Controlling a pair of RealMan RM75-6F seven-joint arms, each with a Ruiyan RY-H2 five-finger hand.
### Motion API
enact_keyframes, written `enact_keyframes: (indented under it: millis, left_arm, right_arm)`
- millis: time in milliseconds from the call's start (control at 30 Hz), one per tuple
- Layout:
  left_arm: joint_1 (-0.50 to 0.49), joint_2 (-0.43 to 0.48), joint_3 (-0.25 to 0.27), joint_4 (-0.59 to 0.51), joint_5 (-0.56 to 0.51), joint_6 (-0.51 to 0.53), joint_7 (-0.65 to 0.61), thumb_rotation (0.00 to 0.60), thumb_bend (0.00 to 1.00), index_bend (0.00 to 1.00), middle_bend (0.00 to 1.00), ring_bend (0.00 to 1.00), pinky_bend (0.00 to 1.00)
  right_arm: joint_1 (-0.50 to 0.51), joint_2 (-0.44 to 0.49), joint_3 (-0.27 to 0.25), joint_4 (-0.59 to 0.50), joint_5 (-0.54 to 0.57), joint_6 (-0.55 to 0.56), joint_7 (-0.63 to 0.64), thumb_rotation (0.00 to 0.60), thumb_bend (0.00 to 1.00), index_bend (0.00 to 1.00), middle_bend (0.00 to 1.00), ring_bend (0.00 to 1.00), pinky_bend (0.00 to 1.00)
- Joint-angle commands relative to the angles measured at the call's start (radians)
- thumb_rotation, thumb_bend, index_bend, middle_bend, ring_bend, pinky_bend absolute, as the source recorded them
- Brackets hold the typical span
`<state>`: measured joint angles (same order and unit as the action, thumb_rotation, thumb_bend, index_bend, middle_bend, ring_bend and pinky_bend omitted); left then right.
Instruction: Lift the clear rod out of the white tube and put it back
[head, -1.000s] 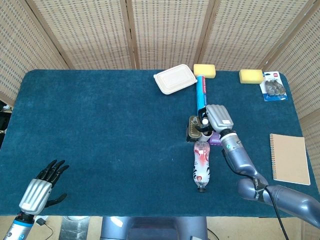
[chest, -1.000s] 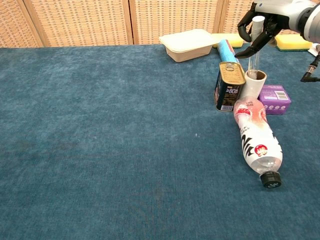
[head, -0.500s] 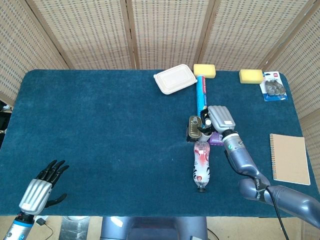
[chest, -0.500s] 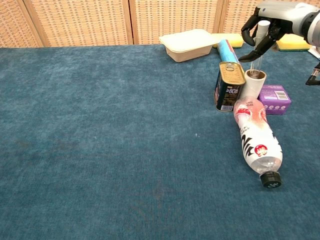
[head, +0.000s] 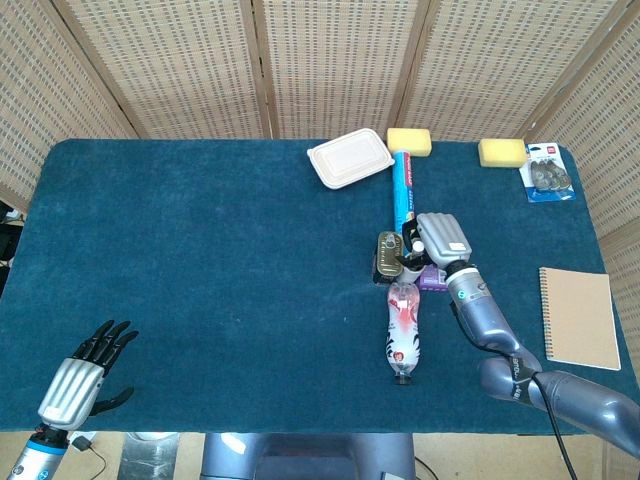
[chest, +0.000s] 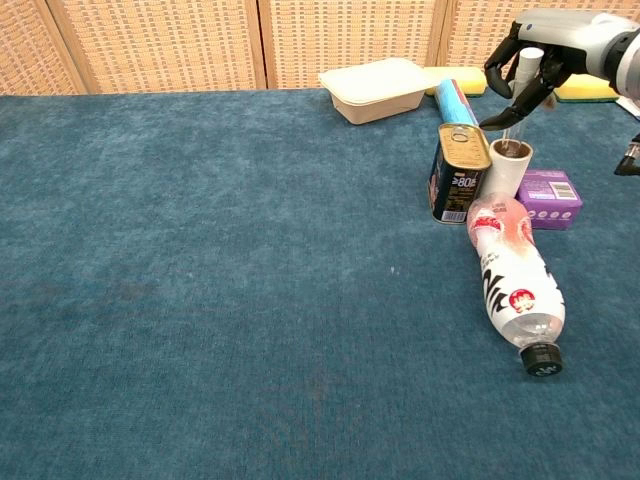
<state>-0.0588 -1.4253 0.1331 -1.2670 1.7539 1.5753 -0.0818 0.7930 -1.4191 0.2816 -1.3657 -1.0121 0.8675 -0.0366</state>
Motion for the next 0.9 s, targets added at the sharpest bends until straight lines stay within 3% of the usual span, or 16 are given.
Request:
enact_keyframes:
  millis: [33, 200, 500, 900]
  left_arm:
    - [0.000, 0.000, 0.000, 0.000, 0.000, 0.001, -0.001, 0.600, 0.16, 0.10, 0.10, 0.04, 0.22]
    - [0.000, 0.001, 0.000, 0.000, 0.000, 0.001, -0.001, 0.600, 0.16, 0.10, 0.10, 0.04, 0.22]
    - [0.000, 0.000, 0.001, 0.001, 0.002, 0.000, -0.001, 0.600, 0.16, 0.10, 0.10, 0.04, 0.22]
    - [0.000, 0.002, 0.003, -0.003, 0.006, 0.004, 0.001, 0.600, 0.16, 0.10, 0.10, 0.04, 0.22]
  right_arm:
    - [-0.003, -0.005, 0.002, 0.005, -0.010, 0.006, 0.012, 0.600, 0.26, 0.78, 0.83, 0.78, 0.69]
    - [-0.006, -0.006, 0.002, 0.010, -0.024, 0.002, 0.031, 0.600, 0.26, 0.74, 0.77, 0.73, 0.65]
    - [-0.012, 0.007, 0.006, -0.002, -0.048, 0.007, 0.049, 0.600, 0.26, 0.58, 0.58, 0.55, 0.53]
    - [-0.022, 0.070, 0.006, -0.075, -0.049, 0.002, 0.030, 0.600, 0.26, 0.50, 0.49, 0.45, 0.47]
